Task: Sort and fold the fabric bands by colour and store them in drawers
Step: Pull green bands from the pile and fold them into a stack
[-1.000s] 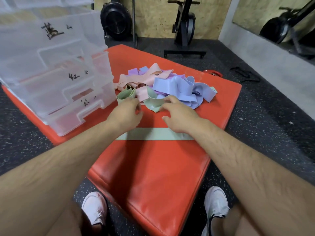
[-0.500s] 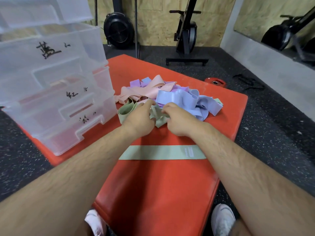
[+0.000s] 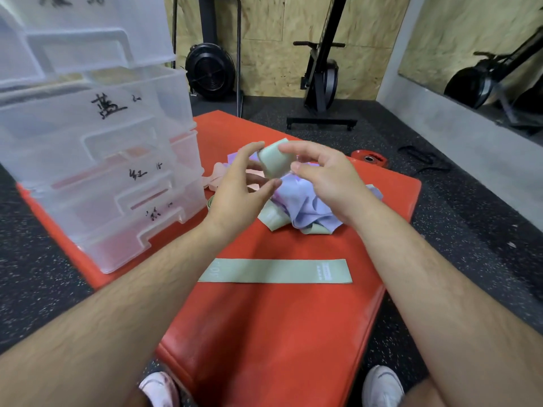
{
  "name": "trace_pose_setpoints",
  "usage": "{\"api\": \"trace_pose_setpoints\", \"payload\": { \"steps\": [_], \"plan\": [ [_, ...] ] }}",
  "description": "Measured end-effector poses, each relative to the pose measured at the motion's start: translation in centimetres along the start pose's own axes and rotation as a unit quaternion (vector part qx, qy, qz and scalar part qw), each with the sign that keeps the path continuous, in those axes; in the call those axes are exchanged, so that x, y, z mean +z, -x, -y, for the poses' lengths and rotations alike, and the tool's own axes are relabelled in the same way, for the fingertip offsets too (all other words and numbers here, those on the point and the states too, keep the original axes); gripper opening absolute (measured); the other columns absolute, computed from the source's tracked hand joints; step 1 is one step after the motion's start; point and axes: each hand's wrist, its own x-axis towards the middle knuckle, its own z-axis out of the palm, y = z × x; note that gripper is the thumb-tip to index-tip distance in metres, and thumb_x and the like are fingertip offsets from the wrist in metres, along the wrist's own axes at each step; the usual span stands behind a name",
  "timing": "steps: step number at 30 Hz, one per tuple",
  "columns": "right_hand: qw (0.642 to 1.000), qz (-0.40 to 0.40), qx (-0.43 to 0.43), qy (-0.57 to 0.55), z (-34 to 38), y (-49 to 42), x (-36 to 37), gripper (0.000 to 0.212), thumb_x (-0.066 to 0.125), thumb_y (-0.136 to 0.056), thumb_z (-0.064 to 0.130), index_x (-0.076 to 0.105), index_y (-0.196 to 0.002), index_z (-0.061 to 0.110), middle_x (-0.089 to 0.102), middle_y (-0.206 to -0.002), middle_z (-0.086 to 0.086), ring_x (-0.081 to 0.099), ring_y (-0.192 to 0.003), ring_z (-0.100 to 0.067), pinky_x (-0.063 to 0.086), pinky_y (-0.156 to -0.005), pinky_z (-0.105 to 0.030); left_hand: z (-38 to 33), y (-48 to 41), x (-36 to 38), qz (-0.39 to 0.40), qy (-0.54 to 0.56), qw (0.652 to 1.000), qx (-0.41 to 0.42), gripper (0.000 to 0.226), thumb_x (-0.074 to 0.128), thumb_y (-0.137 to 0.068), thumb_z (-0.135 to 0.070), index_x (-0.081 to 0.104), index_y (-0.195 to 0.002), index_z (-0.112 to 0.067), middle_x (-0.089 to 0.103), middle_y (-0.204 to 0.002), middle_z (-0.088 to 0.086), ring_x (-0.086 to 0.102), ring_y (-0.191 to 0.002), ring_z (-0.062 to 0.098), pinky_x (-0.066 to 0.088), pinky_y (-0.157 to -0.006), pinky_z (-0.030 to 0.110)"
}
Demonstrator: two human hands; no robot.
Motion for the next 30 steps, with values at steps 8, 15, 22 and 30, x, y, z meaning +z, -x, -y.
{"api": "trace_pose_setpoints", "payload": {
  "steps": [8,15,22,30],
  "plan": [
    [0.997,0.011,0.057,-0.057,-0.2,1.1,-1.0,0.040,0.059,-0.094,-0.002,0.067,-0.128,0.017,0.070,-0.122,0.006,0.062,-0.099,0.001,0.048,-0.087,-0.013,-1.1,0.6,0.3,0.009,0.137,0.989,-0.058,0.060,0.070,-0.089,-0.010,0.040,-0.133,-0.035,0.062,-0.073,0.001,0.062,-0.069,0.012,0.055,-0.071,0.025],
    [0.994,0.096,0.052,0.006,-0.9,2.1,-0.8,0.067,0.051,-0.078,-0.019,0.064,-0.126,0.027,0.063,-0.127,-0.008,0.064,-0.107,-0.024,0.056,-0.088,-0.036,-2.8,1.1,0.0,0.001,0.218,0.958,-0.185,0.008,0.066,-0.093,-0.010,0.062,-0.096,-0.016,0.067,-0.077,0.004,0.066,-0.059,0.014,0.052,-0.054,0.025],
    [0.994,0.048,0.053,0.088,-1.8,1.9,0.2,0.012,0.060,-0.099,0.024,0.065,-0.089,0.027,0.049,-0.075,0.007,0.043,-0.063,-0.005,0.039,-0.063,-0.019,-2.5,2.8,-0.6,0.030,-0.106,0.992,-0.064,0.050,0.046,-0.099,-0.050,0.039,-0.062,-0.017,0.034,-0.057,-0.010,0.037,-0.056,0.008,0.033,-0.056,0.026],
    [0.984,0.112,0.069,0.119,-2.1,2.3,1.6,0.015,0.054,-0.103,0.023,0.057,-0.090,0.018,0.053,-0.056,0.020,0.045,-0.050,0.005,0.035,-0.051,-0.010,-1.1,2.3,-1.3,0.059,-0.113,0.992,0.003,0.008,0.066,-0.092,-0.022,0.069,-0.099,-0.020,0.064,-0.081,-0.010,0.053,-0.069,-0.001,0.043,-0.068,0.017]
  ]
}}
